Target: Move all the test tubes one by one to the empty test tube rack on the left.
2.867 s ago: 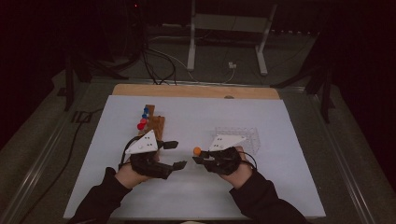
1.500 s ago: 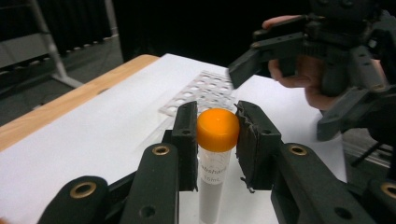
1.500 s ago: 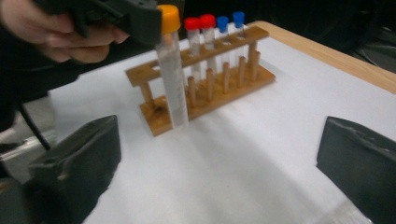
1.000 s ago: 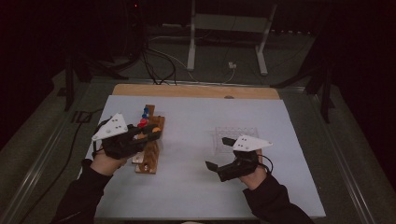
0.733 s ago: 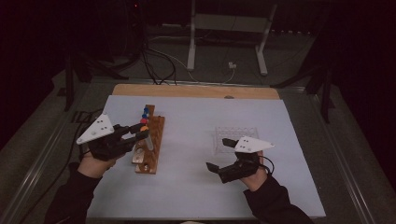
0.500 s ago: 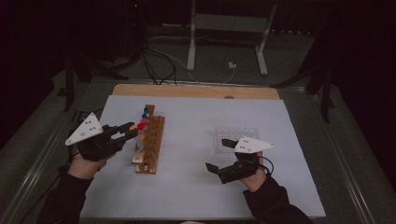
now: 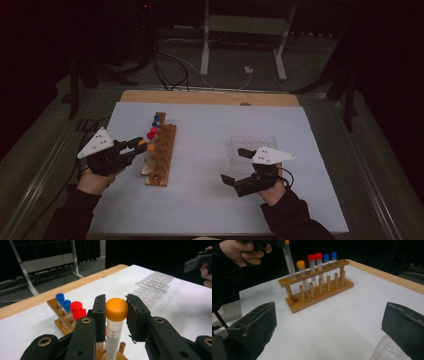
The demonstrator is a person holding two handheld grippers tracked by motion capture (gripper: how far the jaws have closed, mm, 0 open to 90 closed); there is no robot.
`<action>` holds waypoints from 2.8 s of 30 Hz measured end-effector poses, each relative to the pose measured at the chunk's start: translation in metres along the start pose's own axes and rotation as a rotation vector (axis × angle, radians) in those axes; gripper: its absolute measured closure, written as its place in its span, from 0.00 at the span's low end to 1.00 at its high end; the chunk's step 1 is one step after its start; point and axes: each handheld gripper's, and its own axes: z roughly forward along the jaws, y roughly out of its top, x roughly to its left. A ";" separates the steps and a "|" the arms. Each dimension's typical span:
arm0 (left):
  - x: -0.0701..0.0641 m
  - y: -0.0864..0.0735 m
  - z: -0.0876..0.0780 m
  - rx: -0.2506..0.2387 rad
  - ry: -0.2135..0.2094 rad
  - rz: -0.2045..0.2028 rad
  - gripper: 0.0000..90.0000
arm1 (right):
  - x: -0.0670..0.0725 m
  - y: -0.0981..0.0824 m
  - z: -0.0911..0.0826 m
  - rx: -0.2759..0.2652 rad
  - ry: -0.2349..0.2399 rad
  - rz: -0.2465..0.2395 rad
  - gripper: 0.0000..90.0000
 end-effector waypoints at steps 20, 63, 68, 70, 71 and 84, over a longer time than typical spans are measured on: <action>0.002 -0.027 0.020 0.086 -0.002 0.000 0.79 | 0.001 0.001 -0.001 0.001 0.011 -0.012 0.00; -0.030 0.002 0.011 0.015 -0.188 -0.003 0.02 | 0.000 0.001 -0.004 0.001 0.016 -0.013 0.00; -0.042 0.002 0.017 0.021 -0.241 0.012 0.00 | -0.003 -0.005 -0.007 0.006 0.003 -0.017 0.00; -0.047 0.001 0.021 0.025 -0.255 0.014 0.00 | -0.004 -0.007 -0.008 0.009 0.001 -0.014 0.00; -0.049 0.000 0.023 0.021 -0.254 0.015 0.00 | -0.004 -0.008 -0.008 0.010 -0.002 -0.015 0.00; -0.074 -0.024 0.049 0.093 -0.319 0.050 0.00 | -0.008 -0.021 -0.008 0.032 -0.021 -0.019 0.00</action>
